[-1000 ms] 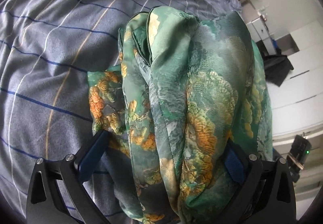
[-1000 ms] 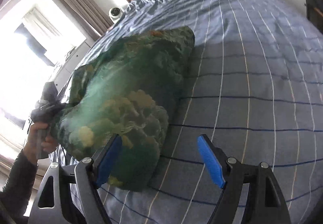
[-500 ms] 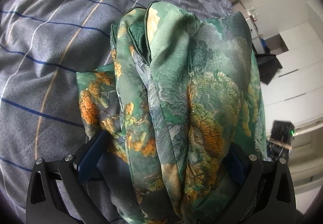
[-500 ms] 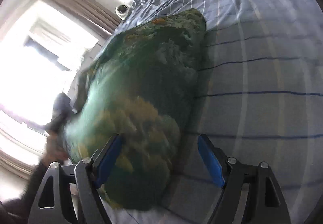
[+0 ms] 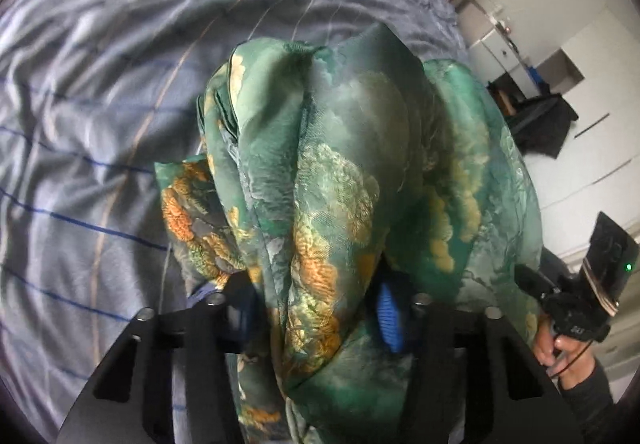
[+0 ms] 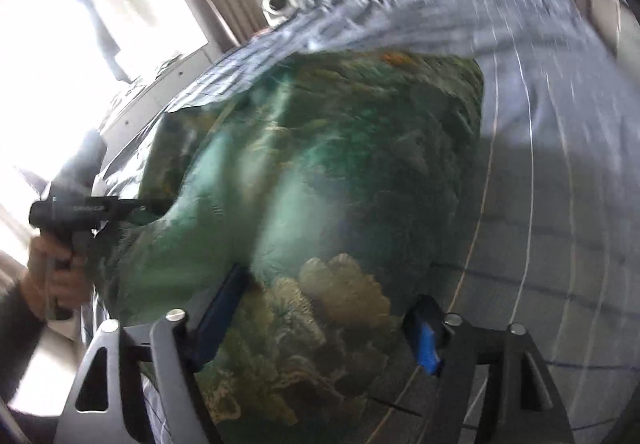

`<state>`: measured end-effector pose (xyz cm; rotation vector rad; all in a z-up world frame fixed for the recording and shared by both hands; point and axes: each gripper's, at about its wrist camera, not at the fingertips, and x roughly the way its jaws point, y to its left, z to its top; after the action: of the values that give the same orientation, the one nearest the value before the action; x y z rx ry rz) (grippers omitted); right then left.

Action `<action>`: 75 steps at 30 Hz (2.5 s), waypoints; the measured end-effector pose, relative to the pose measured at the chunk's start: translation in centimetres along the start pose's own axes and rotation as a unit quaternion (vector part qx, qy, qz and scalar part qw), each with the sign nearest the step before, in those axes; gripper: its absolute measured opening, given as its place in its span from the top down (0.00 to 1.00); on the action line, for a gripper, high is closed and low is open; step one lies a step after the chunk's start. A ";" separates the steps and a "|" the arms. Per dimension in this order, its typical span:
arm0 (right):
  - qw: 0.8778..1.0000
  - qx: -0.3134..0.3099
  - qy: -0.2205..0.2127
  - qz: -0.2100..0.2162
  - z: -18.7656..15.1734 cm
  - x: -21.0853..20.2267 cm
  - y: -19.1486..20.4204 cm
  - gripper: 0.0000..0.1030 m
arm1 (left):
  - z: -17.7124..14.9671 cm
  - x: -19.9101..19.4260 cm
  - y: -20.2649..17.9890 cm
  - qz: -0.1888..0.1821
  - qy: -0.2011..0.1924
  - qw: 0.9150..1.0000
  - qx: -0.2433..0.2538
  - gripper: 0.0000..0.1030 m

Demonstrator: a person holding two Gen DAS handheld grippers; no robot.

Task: Fold large clothes

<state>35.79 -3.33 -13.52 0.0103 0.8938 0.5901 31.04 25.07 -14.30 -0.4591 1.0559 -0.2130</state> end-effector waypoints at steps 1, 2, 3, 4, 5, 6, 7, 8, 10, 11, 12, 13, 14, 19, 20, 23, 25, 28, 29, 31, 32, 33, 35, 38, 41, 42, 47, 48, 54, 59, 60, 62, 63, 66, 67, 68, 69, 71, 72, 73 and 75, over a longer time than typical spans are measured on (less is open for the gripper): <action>1.000 -0.010 -0.010 -0.001 0.0 -0.7 0.6 0.31 | 0.0 -0.7 -0.6 -0.004 -0.006 1.000 0.006 0.61; 1.000 -0.019 -0.019 -0.001 -0.1 -1.3 1.2 0.31 | 0.2 -1.7 -1.5 -0.015 -0.017 1.000 0.013 0.61; 0.999 -0.031 -0.032 0.000 -0.1 -2.2 1.8 0.31 | 0.3 -2.2 -2.0 -0.019 -0.023 0.999 0.016 0.61; 0.998 -0.039 -0.041 0.002 0.1 -3.1 2.0 0.31 | 0.7 -2.7 -2.8 -0.024 -0.030 0.999 0.022 0.61; 0.998 -0.048 -0.048 0.002 0.2 -3.7 2.3 0.31 | 1.2 -3.1 -3.8 -0.031 -0.039 0.998 0.030 0.61; 0.997 -0.054 -0.057 0.002 0.6 -4.3 2.5 0.31 | 1.6 -3.2 -4.6 -0.036 -0.043 0.998 0.034 0.61; 0.996 -0.057 -0.062 0.000 1.0 -4.5 2.3 0.31 | 2.1 -3.2 -5.2 -0.040 -0.045 0.997 0.040 0.61; 0.996 -0.062 -0.068 -0.002 1.5 -4.9 2.3 0.31 | 2.5 -3.1 -6.2 -0.043 -0.047 0.997 0.051 0.61; 0.994 -0.071 -0.080 -0.008 2.5 -5.8 1.8 0.31 | 3.2 -2.4 -6.9 -0.039 -0.047 0.996 0.060 0.61; 0.994 -0.071 -0.085 -0.012 3.0 -6.1 1.3 0.31 | 3.6 -2.0 -6.7 -0.042 -0.045 0.997 0.056 0.61; 0.994 -0.068 -0.087 -0.013 3.4 -6.2 0.6 0.31 | 3.8 -1.3 -6.3 -0.044 -0.041 0.997 0.050 0.61; 0.995 -0.062 -0.081 -0.008 3.9 -6.0 -0.5 0.31 | 3.8 -0.6 -5.5 -0.043 -0.035 0.998 0.043 0.60; 0.996 -0.055 -0.073 -0.005 4.1 -5.5 -1.5 0.31 | 3.6 0.3 -4.8 -0.041 -0.026 0.998 0.035 0.55; 1.000 0.024 -0.013 0.014 1.9 -2.2 -7.0 0.30 | 2.6 2.9 -1.6 -0.033 0.015 0.999 0.004 0.15; 0.999 0.038 -0.007 0.025 1.0 -1.8 -8.0 0.25 | 2.3 2.4 -1.2 -0.021 0.005 1.000 0.008 0.05; 0.997 0.063 -0.011 0.046 0.1 -1.7 -9.2 0.18 | 1.7 0.8 -1.2 0.001 -0.010 0.999 0.030 0.02; 0.996 0.073 -0.009 0.056 0.0 -1.8 -9.4 0.16 | 1.7 0.4 -1.0 -0.006 -0.010 1.000 0.026 0.02; 0.995 0.080 -0.001 0.060 0.2 -1.4 -9.9 0.15 | 1.3 1.6 -0.1 -0.028 0.009 1.000 0.001 0.00; 0.995 0.082 0.002 0.062 0.2 -1.3 -10.1 0.14 | 1.1 2.0 0.7 -0.049 0.009 0.999 -0.017 0.00; 0.994 0.088 0.008 0.065 0.3 -1.1 -10.3 0.14 | 0.9 2.4 1.9 -0.082 0.014 0.995 -0.050 0.00; 0.993 0.093 0.012 0.068 0.0 -1.3 -10.1 0.14 | 0.7 2.3 2.2 -0.090 0.011 0.994 -0.060 0.00; 0.993 0.095 0.015 0.070 0.0 -1.2 -10.2 0.14 | 0.4 2.1 2.1 -0.084 0.006 0.995 -0.060 0.00; 0.992 0.096 0.022 0.074 0.1 -1.2 -10.4 0.14 | -0.1 1.2 1.2 -0.055 -0.013 0.997 -0.046 0.00; 0.993 0.092 0.028 0.071 0.2 -1.0 -10.3 0.14 | 0.3 1.8 1.1 -0.053 -0.001 0.997 -0.059 0.00; 0.993 0.095 0.031 0.069 0.3 -1.0 -10.3 0.13 | 1.3 3.8 2.3 -0.092 0.033 0.992 -0.086 0.00; 0.992 0.098 0.031 0.069 0.3 -1.0 -10.3 0.13 | 1.4 4.4 2.7 -0.106 0.042 0.989 -0.092 0.00; 0.991 0.106 0.032 0.074 0.1 -0.8 -10.5 0.13 | 0.4 6.9 4.4 -0.172 0.071 0.974 -0.130 0.00; 0.991 0.107 0.034 0.077 0.1 -0.7 -10.6 0.11 | 0.3 7.2 4.4 -0.181 0.070 0.971 -0.139 0.00; 0.979 0.153 0.057 0.117 0.1 2.7 -11.8 0.04 | 0.5 7.8 -0.6 -0.155 0.055 0.983 -0.084 0.16; 0.999 0.026 0.015 0.033 0.9 0.0 -7.2 0.23 | 0.8 3.9 -3.1 -0.136 0.028 0.990 -0.033 0.47; 1.000 0.004 0.006 0.025 1.1 -0.6 -6.3 0.24 | 1.0 3.1 -4.1 -0.126 0.019 0.992 -0.013 0.47; 0.999 -0.026 -0.016 0.016 1.7 -1.8 -5.1 0.24 | 1.6 2.1 -5.5 -0.114 0.001 0.993 0.008 0.47; 0.999 -0.035 -0.027 0.011 2.2 -2.3 -4.9 0.24 | 2.3 1.7 -6.1 -0.113 -0.010 0.994 0.012 0.47; 0.998 -0.041 -0.051 0.006 4.5 -3.1 -5.9 0.24 | 4.8 1.8 -7.3 -0.116 -0.027 0.993 0.019 0.47; 0.998 -0.039 -0.057 0.006 5.6 -3.1 -6.7 0.24 | 5.8 2.1 -7.7 -0.115 -0.029 0.993 0.021 0.46; 0.997 -0.038 -0.061 0.005 6.3 -3.0 -7.3 0.24 | 7.1 2.7 -8.3 -0.112 -0.032 0.993 0.024 0.46; 0.997 -0.039 -0.064 0.002 7.4 -2.8 -8.2 0.24 | 8.1 3.3 -8.7 -0.110 -0.033 0.993 0.027 0.46; 0.997 -0.036 -0.069 -0.003 9.0 -2.0 -9.4 0.24 | 9.8 4.5 -9.3 -0.100 -0.035 0.994 0.033 0.46; 0.997 -0.033 -0.069 -0.003 9.8 -1.5 -10.3 0.24 | 10.2 4.9 -9.4 -0.096 -0.035 0.994 0.036 0.46; 0.997 -0.028 -0.067 -0.002 9.9 -1.0 -11.5 0.24 | 10.7 6.0 -9.6 -0.087 -0.032 0.995 0.038 0.44; 0.998 -0.017 -0.057 0.001 10.4 0.5 -12.9 0.24 | 10.9 8.1 -9.2 -0.065 -0.021 0.997 0.042 0.37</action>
<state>49.90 -11.57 -10.49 0.0149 0.7733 0.6011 44.97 16.66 -11.94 -0.4545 0.9731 -0.3596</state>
